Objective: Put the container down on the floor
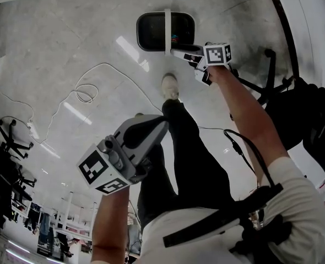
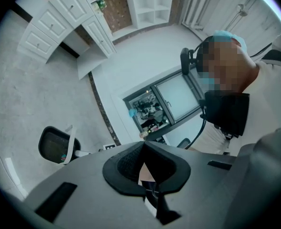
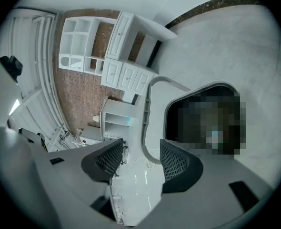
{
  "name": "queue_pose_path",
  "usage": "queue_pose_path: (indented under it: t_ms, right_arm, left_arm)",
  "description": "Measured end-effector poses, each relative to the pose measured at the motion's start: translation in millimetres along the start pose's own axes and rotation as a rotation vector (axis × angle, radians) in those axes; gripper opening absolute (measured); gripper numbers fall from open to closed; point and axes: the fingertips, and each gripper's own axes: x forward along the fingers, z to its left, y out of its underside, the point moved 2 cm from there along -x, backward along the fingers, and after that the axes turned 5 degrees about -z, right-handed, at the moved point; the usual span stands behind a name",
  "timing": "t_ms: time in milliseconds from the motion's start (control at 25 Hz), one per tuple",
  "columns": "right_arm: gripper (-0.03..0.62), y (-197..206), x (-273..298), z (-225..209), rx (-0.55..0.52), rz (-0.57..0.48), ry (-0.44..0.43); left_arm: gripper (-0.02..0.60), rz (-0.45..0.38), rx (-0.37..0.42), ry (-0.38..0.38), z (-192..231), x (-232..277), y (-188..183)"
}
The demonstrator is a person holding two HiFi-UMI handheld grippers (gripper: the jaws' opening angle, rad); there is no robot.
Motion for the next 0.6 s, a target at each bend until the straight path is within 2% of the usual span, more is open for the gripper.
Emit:
queue_pose_path:
  t_ms: [280,600]
  right_arm:
    - [0.206,19.8,-64.2,29.8,0.012,-0.089,0.114]
    - [0.198,67.0,-125.7,131.2,-0.064,-0.127,0.170]
  left_arm:
    - [0.009,0.024,0.055,0.058,-49.7,-21.3,-3.9]
    - [0.009,0.051,0.147,0.164,-140.8,-66.8,-14.2]
